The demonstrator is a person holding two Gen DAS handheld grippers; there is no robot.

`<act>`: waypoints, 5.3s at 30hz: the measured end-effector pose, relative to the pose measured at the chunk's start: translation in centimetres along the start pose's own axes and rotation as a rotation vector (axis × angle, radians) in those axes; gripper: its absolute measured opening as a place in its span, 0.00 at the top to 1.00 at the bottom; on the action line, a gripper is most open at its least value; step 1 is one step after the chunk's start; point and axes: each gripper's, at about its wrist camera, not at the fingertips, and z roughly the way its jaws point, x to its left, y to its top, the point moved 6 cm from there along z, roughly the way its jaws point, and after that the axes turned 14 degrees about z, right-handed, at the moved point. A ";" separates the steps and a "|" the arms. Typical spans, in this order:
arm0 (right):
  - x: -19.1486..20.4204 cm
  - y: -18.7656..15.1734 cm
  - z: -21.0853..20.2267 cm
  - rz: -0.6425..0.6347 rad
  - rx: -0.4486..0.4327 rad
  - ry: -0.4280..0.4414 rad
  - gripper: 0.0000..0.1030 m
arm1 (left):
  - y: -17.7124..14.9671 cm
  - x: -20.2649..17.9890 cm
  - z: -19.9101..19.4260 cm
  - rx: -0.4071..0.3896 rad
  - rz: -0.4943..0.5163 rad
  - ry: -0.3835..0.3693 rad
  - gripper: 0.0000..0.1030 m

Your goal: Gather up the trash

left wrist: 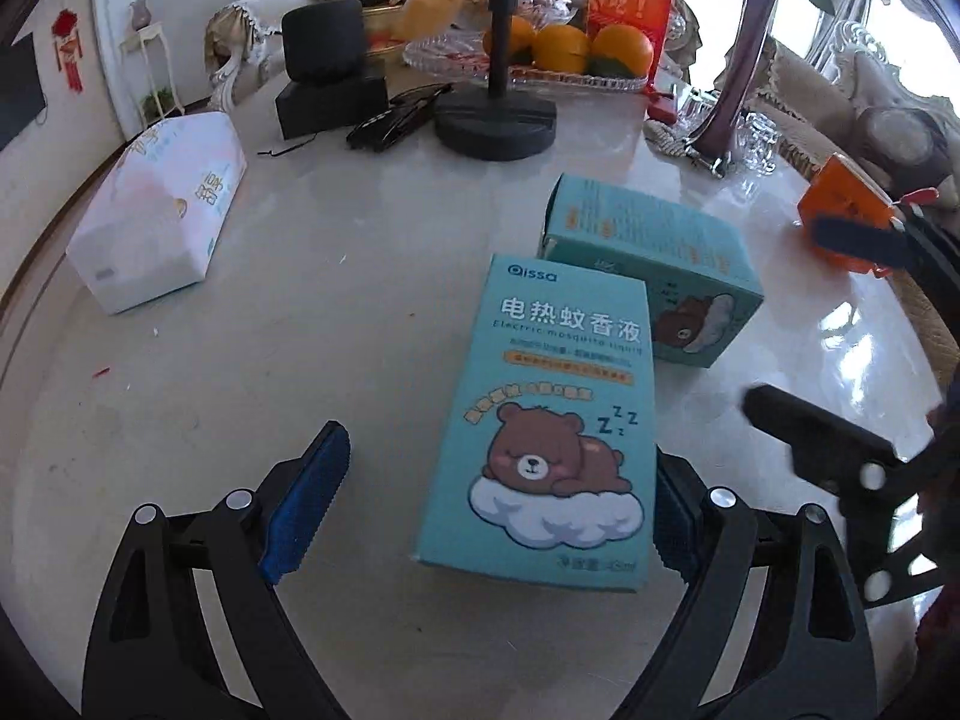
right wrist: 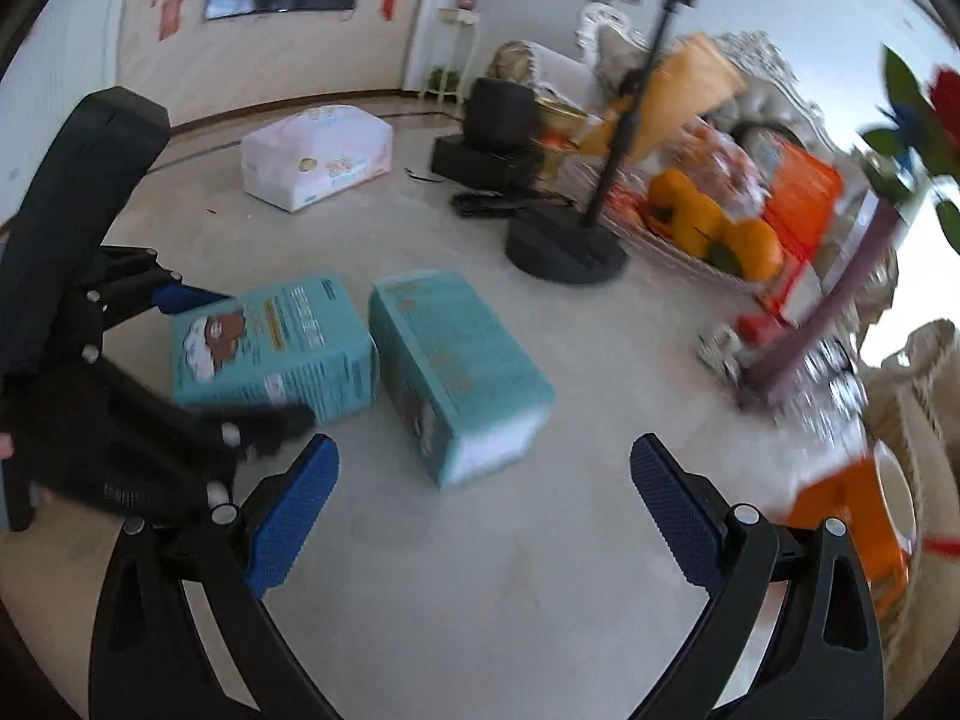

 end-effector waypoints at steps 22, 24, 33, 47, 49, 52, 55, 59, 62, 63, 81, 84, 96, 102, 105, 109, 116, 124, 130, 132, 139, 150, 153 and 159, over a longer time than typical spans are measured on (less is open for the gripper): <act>-0.4 2.1 6.0 0.092 0.117 0.199 0.09 | -0.6 2.9 0.2 0.026 0.020 0.042 0.16; -0.5 2.1 5.8 0.097 0.106 0.210 0.10 | -0.7 2.9 0.2 0.028 0.023 0.046 0.16; 0.1 1.3 6.5 0.124 0.168 0.191 0.56 | -0.5 3.4 -0.6 -0.009 -0.010 0.058 0.53; -0.3 -5.4 -11.5 0.609 -0.105 0.169 0.56 | -1.6 3.4 -3.2 -0.140 -0.053 -0.086 0.54; 0.9 -8.4 -16.3 0.630 -0.137 0.154 0.56 | -3.5 3.3 -5.1 -0.149 -0.062 -0.071 0.54; 3.6 -13.6 -22.3 0.680 -0.165 0.143 0.56 | -7.3 2.4 -10.2 -0.185 -0.070 -0.112 0.54; 6.8 -18.5 -26.5 0.756 -0.176 0.188 0.56 | -12.1 0.4 -17.4 -0.247 -0.002 -0.103 0.54; 12.2 -24.1 -29.0 0.810 -0.114 0.274 0.56 | -19.7 -2.7 -25.6 -0.295 0.059 -0.119 0.54; 15.9 -26.8 -29.1 0.811 -0.048 0.333 0.56 | -25.6 -5.2 -29.4 -0.285 0.086 -0.124 0.53; 16.9 -27.5 -29.0 0.803 -0.034 0.342 0.56 | -27.7 -6.1 -30.3 -0.274 0.097 -0.121 0.54; 20.5 -41.2 -16.1 0.895 0.295 0.112 0.56 | -45.9 -15.6 -15.1 0.123 0.142 -0.169 0.53; 20.9 -42.8 -15.3 0.901 0.336 0.103 0.56 | -47.0 -16.5 -14.2 0.170 0.175 -0.195 0.52; 20.4 -44.4 -14.2 0.931 0.388 0.047 0.09 | -48.6 -16.1 -11.2 0.279 0.108 -0.173 0.13; 20.2 -44.1 -14.9 0.931 0.364 0.011 0.08 | -48.3 -15.9 -11.8 0.257 0.102 -0.166 0.13; 20.1 -43.0 -16.8 0.928 0.311 -0.003 0.07 | -47.4 -15.1 -13.4 0.209 0.092 -0.140 0.13; 20.3 -41.2 -19.6 0.906 0.248 -0.025 0.08 | -45.8 -14.1 -16.5 0.123 0.090 -0.102 0.13; 22.2 -39.5 -23.2 0.803 0.180 -0.102 0.08 | -44.7 -13.1 -21.2 0.012 0.111 -0.033 0.13; 22.8 -39.4 -24.7 0.814 0.139 -0.109 0.07 | -44.5 -13.1 -24.5 -0.062 0.093 -0.042 0.13; 22.3 -39.1 -25.7 0.814 0.100 -0.134 0.07 | -43.5 -13.8 -26.7 -0.123 0.109 -0.041 0.13; 22.2 -39.0 -25.9 0.815 0.093 -0.138 0.07 | -43.4 -14.1 -27.0 -0.132 0.126 -0.026 0.13; 22.1 -38.7 -26.2 0.809 0.077 -0.142 0.07 | -43.3 -14.0 -27.8 -0.141 0.128 -0.013 0.13; 21.8 -38.9 -26.4 0.810 0.074 -0.166 0.07 | -43.4 -14.3 -27.6 -0.139 0.135 -0.019 0.13; 21.9 -38.9 -26.3 0.804 0.077 -0.167 0.07 | -43.4 -14.3 -27.4 -0.133 0.132 -0.018 0.13; 22.1 -38.8 -26.1 0.796 0.081 -0.167 0.07 | -43.5 -14.1 -27.3 -0.131 0.127 -0.020 0.13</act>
